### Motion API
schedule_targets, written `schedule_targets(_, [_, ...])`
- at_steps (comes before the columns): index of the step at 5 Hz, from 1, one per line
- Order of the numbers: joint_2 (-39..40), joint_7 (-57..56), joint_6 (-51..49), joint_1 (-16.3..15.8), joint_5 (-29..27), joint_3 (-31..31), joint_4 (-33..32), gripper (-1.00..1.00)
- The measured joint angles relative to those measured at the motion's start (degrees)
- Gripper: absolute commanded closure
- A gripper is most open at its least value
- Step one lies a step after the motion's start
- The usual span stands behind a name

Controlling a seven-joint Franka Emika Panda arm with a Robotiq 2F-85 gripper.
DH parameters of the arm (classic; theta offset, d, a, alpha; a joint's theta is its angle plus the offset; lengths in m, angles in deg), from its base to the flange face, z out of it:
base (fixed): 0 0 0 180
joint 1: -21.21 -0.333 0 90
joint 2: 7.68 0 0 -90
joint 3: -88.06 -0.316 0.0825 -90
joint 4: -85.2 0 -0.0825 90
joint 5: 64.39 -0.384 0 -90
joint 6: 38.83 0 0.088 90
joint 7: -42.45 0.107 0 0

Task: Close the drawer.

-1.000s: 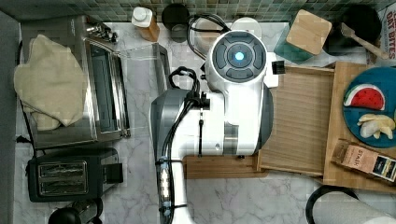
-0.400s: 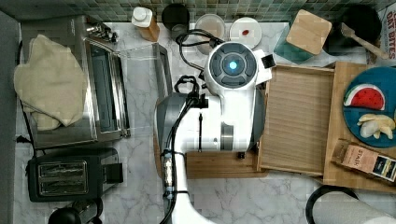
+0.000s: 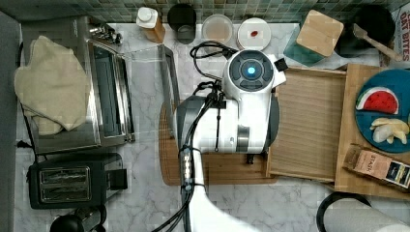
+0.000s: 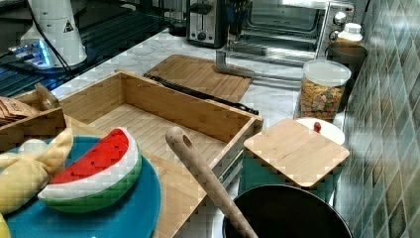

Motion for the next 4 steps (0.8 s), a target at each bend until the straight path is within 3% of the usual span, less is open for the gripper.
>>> schedule_targets(2, [4.11,0.0,9.71,0.18,-0.36,0.03,-4.03,1.0])
schedule_targets(4, [5.13,-1.87,9.57,0.69,1.03,0.41,-8.95,1.0])
